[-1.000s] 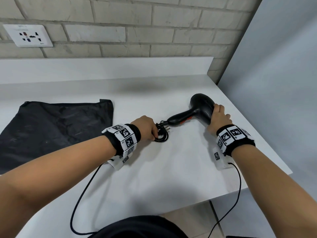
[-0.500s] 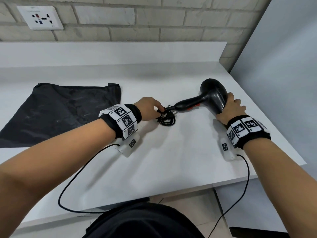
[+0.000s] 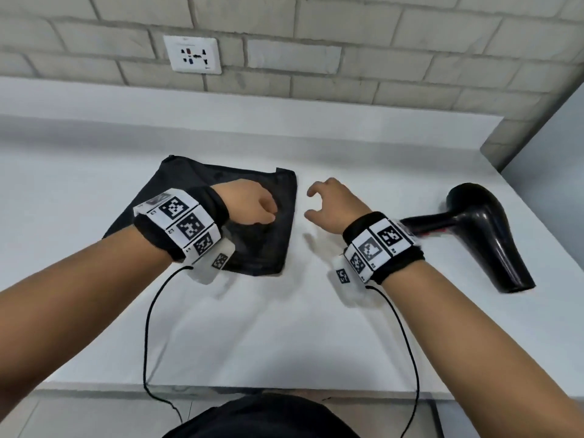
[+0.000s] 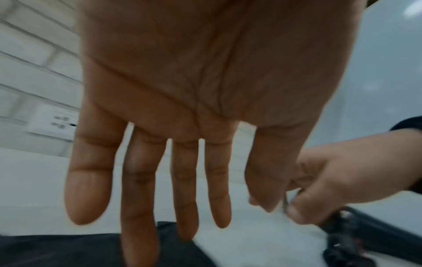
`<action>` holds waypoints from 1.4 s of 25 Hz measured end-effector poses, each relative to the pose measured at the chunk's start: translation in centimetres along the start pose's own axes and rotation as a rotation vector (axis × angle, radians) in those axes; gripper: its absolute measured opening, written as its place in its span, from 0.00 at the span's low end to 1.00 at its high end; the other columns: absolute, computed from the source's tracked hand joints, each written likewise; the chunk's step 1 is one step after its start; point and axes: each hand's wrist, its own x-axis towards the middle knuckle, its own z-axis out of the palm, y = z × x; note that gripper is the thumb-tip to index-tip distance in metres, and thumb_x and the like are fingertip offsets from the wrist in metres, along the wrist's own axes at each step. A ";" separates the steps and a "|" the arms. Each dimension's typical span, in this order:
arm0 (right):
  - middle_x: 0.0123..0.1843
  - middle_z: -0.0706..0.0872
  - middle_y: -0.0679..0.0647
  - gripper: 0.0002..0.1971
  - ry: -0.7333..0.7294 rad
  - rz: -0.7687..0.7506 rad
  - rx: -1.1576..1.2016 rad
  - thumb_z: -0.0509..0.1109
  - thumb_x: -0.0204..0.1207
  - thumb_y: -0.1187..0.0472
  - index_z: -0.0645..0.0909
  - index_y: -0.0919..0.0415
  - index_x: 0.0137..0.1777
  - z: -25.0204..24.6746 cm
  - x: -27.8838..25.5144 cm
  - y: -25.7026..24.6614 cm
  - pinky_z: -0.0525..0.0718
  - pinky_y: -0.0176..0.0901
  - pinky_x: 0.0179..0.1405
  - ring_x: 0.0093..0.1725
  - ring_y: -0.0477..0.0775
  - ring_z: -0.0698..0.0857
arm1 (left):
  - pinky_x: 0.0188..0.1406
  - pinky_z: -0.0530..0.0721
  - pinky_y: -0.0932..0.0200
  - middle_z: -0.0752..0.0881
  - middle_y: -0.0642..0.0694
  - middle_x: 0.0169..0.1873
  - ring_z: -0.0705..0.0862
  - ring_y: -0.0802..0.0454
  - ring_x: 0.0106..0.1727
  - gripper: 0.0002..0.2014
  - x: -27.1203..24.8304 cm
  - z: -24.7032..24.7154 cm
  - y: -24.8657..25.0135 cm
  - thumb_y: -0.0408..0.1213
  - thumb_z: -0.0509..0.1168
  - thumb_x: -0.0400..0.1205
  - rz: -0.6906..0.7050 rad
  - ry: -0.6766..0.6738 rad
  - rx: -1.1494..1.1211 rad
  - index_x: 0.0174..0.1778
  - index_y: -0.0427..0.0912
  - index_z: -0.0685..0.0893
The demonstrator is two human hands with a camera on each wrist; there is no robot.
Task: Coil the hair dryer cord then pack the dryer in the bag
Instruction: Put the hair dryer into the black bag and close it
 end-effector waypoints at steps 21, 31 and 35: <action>0.73 0.64 0.51 0.40 -0.498 0.046 -0.296 0.80 0.60 0.65 0.67 0.49 0.71 5.0 3.6 -2.4 0.79 0.57 0.64 0.65 0.58 0.77 | 0.63 0.74 0.50 0.83 0.48 0.63 0.79 0.46 0.65 0.18 7.6 -0.3 -17.9 0.44 0.66 0.79 -0.066 0.147 0.133 0.65 0.51 0.79; 0.76 0.70 0.54 0.37 -0.005 -0.169 -0.105 0.72 0.70 0.59 0.59 0.50 0.77 1.9 3.1 -8.1 0.72 0.53 0.70 0.73 0.57 0.69 | 0.36 0.67 0.56 0.89 0.47 0.52 0.86 0.40 0.48 0.17 0.8 -1.0 -10.8 0.48 0.48 0.86 0.328 0.477 0.480 0.65 0.51 0.75; 0.36 0.79 0.48 0.10 -0.180 -0.080 -0.004 0.62 0.79 0.53 0.78 0.55 0.38 1.5 2.5 -8.6 0.74 0.43 0.36 0.44 0.56 0.79 | 0.35 0.65 0.54 0.88 0.39 0.46 0.85 0.38 0.47 0.19 0.1 -1.9 -10.0 0.48 0.44 0.87 0.102 0.443 0.685 0.57 0.42 0.77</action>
